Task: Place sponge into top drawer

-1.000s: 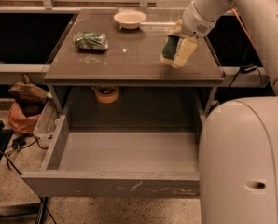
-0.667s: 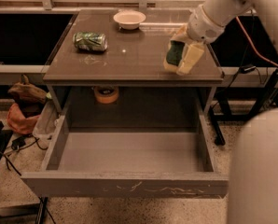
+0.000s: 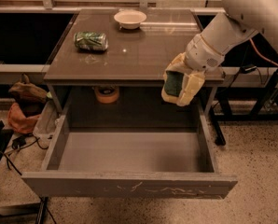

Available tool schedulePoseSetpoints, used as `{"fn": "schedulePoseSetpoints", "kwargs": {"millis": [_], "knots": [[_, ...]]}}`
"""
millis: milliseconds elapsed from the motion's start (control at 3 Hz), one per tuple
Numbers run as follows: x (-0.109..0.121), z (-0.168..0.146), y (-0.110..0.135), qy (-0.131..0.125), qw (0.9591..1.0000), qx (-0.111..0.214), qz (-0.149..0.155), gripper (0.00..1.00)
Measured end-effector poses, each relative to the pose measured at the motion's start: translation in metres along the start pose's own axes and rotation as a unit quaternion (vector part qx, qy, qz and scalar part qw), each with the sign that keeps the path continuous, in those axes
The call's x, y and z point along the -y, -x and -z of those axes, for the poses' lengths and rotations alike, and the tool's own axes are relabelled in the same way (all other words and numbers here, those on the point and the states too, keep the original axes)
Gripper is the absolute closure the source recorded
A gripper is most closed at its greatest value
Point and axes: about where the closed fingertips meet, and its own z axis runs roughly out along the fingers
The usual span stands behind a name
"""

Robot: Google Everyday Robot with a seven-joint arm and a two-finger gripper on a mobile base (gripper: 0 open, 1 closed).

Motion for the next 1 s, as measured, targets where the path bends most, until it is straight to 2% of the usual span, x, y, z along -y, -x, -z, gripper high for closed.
{"fn": "schedulePoseSetpoints", "kwargs": {"millis": [333, 667, 1000], "knots": [[0.000, 0.000, 0.000, 0.000, 1.0000, 0.000, 0.000, 1.00], [-0.010, -0.036, 0.010, 0.018, 0.9995, 0.020, 0.018, 1.00], [-0.027, -0.087, 0.026, 0.043, 0.9969, 0.046, 0.048, 1.00]]}}
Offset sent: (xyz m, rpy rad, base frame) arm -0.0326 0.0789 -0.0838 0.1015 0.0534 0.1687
